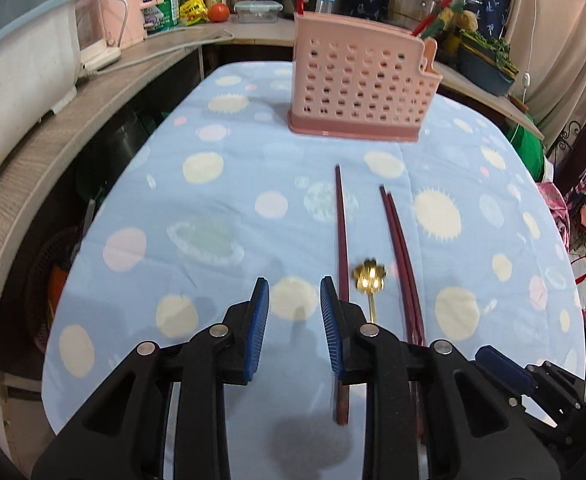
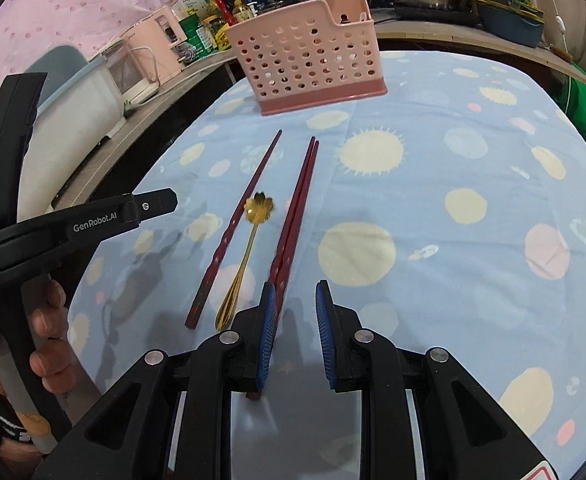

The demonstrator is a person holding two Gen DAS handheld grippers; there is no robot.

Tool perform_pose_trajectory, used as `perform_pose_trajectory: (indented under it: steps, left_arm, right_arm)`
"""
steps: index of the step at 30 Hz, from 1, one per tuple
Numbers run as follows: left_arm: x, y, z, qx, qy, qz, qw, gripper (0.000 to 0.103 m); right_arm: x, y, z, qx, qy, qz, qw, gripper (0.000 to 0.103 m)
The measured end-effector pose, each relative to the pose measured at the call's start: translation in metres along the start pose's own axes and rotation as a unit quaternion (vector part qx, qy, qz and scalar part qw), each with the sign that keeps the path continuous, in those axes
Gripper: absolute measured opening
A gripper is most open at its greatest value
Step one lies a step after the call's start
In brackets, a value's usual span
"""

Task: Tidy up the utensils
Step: 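Grasp a dark red chopstick with the left tool while the right tool grasps another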

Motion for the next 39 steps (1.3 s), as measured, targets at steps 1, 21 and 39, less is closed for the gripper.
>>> perform_pose_trajectory:
  steps: [1, 21, 39]
  left_arm:
    - [0.002, -0.005, -0.001, 0.001, 0.0, -0.006, 1.0, 0.026]
    - [0.011, -0.036, -0.004, 0.006, 0.0, -0.036, 0.9993, 0.026]
    - [0.014, -0.047, 0.009, 0.022, -0.01, -0.047, 0.9986, 0.032]
  right_arm:
    - [0.002, -0.003, -0.002, -0.001, 0.001, -0.003, 1.0, 0.021]
    - [0.014, -0.016, -0.011, -0.02, -0.007, -0.016, 1.0, 0.021]
    - [0.015, -0.014, -0.007, -0.023, -0.022, -0.015, 0.999, 0.021]
Point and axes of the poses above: each gripper's, at about its wrist camera, not at the fingertips, and x roughly the way its jaws point, z to its right, y to its top, the point moved 5 cm from there along x, roughly the way its jaws point, and after that the axes turned 13 degrees about -x, right-handed, at the moved point
